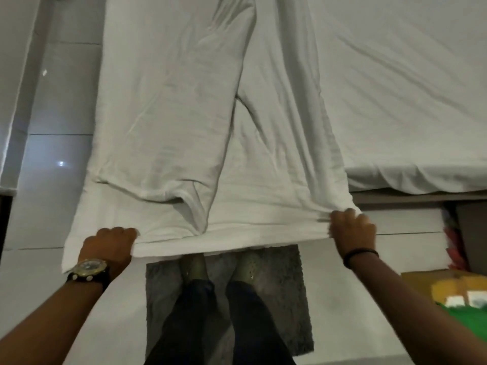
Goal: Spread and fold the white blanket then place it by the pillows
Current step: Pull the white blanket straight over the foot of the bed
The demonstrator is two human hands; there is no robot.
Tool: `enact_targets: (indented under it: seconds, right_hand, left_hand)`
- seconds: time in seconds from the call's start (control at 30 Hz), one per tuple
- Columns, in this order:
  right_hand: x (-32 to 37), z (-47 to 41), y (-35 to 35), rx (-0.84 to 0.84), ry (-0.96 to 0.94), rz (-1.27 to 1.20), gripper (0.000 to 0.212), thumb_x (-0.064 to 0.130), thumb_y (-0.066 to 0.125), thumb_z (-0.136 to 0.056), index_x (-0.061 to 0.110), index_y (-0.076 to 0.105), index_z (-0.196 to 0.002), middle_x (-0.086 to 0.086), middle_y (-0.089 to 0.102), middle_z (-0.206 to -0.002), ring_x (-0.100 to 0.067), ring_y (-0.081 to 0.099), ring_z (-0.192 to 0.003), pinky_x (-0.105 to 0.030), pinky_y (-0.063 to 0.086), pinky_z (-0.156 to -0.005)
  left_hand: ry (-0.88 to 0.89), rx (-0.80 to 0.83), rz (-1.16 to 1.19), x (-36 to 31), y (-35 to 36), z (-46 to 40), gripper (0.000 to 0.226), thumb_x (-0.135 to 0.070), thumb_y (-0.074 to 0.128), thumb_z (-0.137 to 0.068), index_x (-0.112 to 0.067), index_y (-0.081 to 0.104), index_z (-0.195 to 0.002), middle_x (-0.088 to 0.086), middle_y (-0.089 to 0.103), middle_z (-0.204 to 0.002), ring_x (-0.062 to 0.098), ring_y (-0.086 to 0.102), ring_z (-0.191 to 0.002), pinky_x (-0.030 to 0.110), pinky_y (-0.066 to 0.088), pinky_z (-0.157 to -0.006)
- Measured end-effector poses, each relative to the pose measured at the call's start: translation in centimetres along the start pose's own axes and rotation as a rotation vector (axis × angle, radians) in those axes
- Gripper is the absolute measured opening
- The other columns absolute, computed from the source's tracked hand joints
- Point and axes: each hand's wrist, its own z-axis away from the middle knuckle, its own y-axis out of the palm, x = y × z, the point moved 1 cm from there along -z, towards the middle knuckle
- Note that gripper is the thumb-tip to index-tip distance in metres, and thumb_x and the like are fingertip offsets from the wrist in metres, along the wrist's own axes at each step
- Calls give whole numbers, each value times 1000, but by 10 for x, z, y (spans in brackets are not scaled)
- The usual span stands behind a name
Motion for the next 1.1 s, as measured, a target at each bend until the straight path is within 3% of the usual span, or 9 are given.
enact_targets:
  seconds: [0.13, 0.2, 0.3, 0.37, 0.5, 0.6, 0.87, 1.0, 1.1]
  right_hand:
    - [-47, -16, -3, -179, 95, -3, 8, -4, 70, -75, -1, 63, -72, -25, 52, -75, -43, 51, -75, -52, 43, -66]
    - [-38, -7, 0, -186, -4, 13, 16, -6, 76, -66, 1, 62, -70, -24, 51, -73, -42, 50, -72, -51, 41, -62]
    - [-8, 33, 21, 41, -203, 65, 19, 6, 75, -75, 4, 68, -92, -21, 62, -90, -41, 59, -75, -50, 48, -64]
    - [-2, 33, 24, 142, -138, 102, 21, 17, 53, -93, 16, 62, -112, -12, 61, -110, -36, 59, -93, -45, 50, -76]
    - [28, 15, 12, 128, -95, 53, 24, 13, 46, -92, 15, 60, -111, -13, 60, -104, -36, 59, -92, -44, 48, -73]
    - [62, 30, 18, 262, -112, 75, 34, 13, 37, -96, 11, 48, -128, -13, 55, -122, -34, 56, -105, -42, 47, -80]
    - [143, 5, -29, 404, -213, -108, 39, 21, 52, -91, 17, 48, -130, -12, 43, -130, -36, 44, -116, -50, 43, -93]
    - [229, -28, -90, 167, -337, -606, 85, 49, 65, -80, 26, 23, -149, -13, 37, -142, -37, 43, -121, -51, 45, -94]
    - [305, -59, -129, -44, -393, -536, 112, 64, 72, -68, 29, 8, -153, -17, 26, -149, -42, 38, -121, -59, 42, -92]
  left_hand:
    - [50, 23, 17, -14, -2, 2, 40, -15, 44, -85, -18, 65, -119, 10, 68, -99, 35, 61, -84, 41, 49, -67]
    - [76, -29, 32, -19, -2, 5, 38, -11, 46, -78, -8, 72, -106, 17, 68, -82, 38, 61, -71, 44, 48, -58]
    - [126, -135, 19, -16, 2, 3, 34, -8, 50, -67, -2, 73, -91, 19, 63, -67, 38, 59, -57, 45, 49, -49]
    - [154, -123, 33, -18, -3, 5, 35, -9, 49, -64, -2, 73, -89, 19, 62, -64, 38, 58, -54, 44, 48, -46]
    - [177, -214, 60, -24, -2, 4, 36, -8, 49, -66, 1, 73, -92, 23, 63, -67, 40, 60, -56, 44, 47, -46]
    - [180, -169, 48, -34, -4, 2, 28, -5, 58, -69, 2, 73, -92, 23, 64, -68, 40, 61, -57, 46, 50, -47]
    - [247, -59, 39, -43, -14, -6, 33, 5, 87, -46, 3, 73, -76, 19, 61, -56, 33, 59, -44, 37, 48, -39]
    - [324, 19, -15, -41, -20, -15, 30, -5, 89, -53, 1, 70, -76, 15, 62, -56, 30, 60, -42, 33, 49, -37]
    - [332, -4, -52, -37, -17, -24, 20, -17, 74, -80, -6, 67, -94, 12, 71, -76, 30, 69, -62, 33, 54, -52]
